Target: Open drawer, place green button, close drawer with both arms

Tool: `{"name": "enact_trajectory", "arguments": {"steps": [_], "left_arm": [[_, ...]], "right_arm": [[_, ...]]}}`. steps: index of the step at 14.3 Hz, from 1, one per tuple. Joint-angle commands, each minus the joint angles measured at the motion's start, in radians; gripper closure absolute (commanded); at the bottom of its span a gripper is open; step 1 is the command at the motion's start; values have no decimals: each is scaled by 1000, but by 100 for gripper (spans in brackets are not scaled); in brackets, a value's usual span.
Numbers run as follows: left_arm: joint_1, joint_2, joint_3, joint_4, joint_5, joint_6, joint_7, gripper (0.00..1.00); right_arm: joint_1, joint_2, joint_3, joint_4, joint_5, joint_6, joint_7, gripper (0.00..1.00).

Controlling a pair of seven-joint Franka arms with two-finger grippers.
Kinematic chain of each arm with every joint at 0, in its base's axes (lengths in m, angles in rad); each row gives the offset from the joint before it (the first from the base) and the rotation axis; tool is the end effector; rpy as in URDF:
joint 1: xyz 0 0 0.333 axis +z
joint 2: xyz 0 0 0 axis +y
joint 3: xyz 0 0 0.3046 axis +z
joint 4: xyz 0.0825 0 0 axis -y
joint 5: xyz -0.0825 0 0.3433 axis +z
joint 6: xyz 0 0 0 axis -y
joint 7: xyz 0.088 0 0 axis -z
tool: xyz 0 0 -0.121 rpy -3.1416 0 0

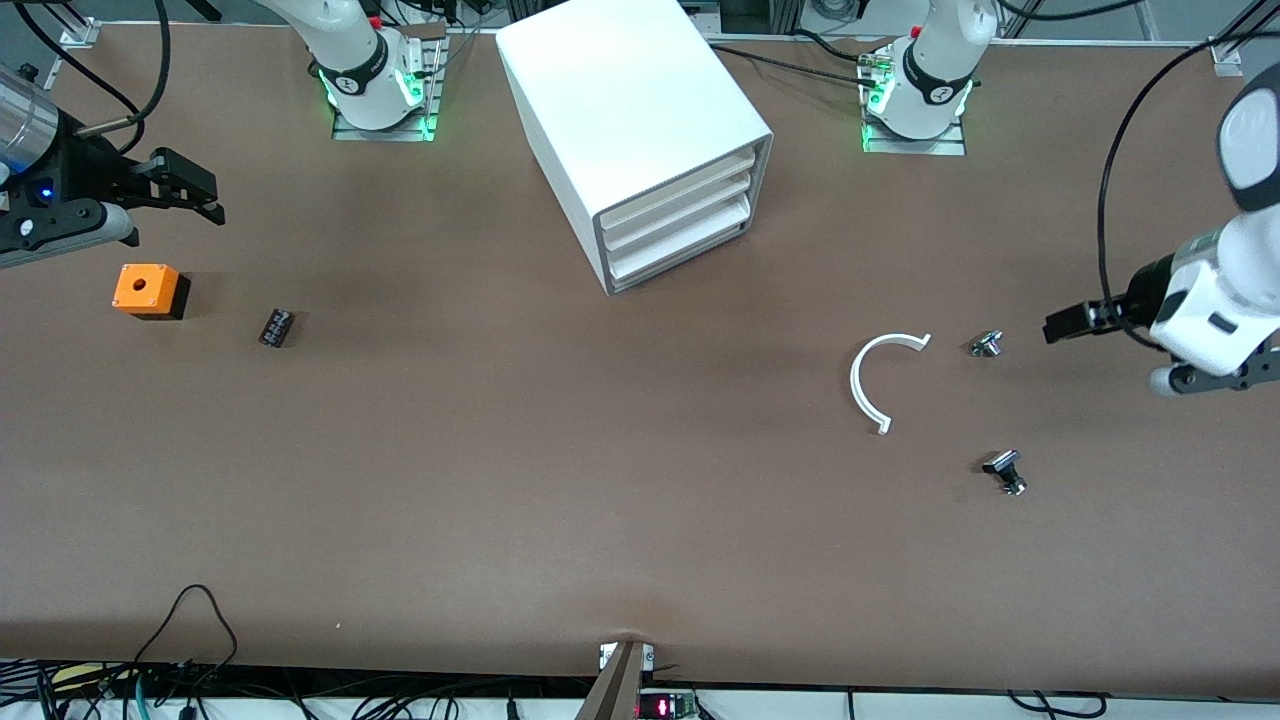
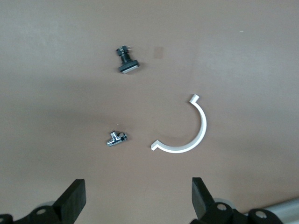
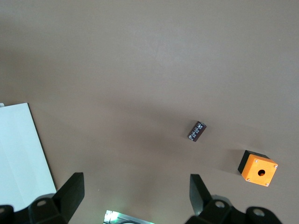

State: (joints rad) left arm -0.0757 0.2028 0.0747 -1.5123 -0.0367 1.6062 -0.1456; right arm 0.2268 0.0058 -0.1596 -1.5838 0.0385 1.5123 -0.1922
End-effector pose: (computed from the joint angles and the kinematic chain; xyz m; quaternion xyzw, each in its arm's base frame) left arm 0.5680 -0.0085 0.5175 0.9958 0.0734 -0.0548 0.0067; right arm 0.5059 0.0391 0.5858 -0.9906 -0.1296 0.0373 0.0212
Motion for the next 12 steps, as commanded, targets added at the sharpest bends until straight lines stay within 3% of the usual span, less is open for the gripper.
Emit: {"name": "enact_trajectory", "arguments": {"steps": [1, 5, 12], "left_arm": [[75, -77, -105, -9, -5, -61, 72, 0], [88, -123, -127, -11, -5, -106, 162, 0], [86, -112, -122, -2, 11, -108, 162, 0]], "right_arm": [[2, 7, 0, 21, -14, -17, 16, 0], [-9, 8, -6, 21, -12, -18, 8, 0], [3, 8, 3, 21, -12, -15, 16, 0]]}}
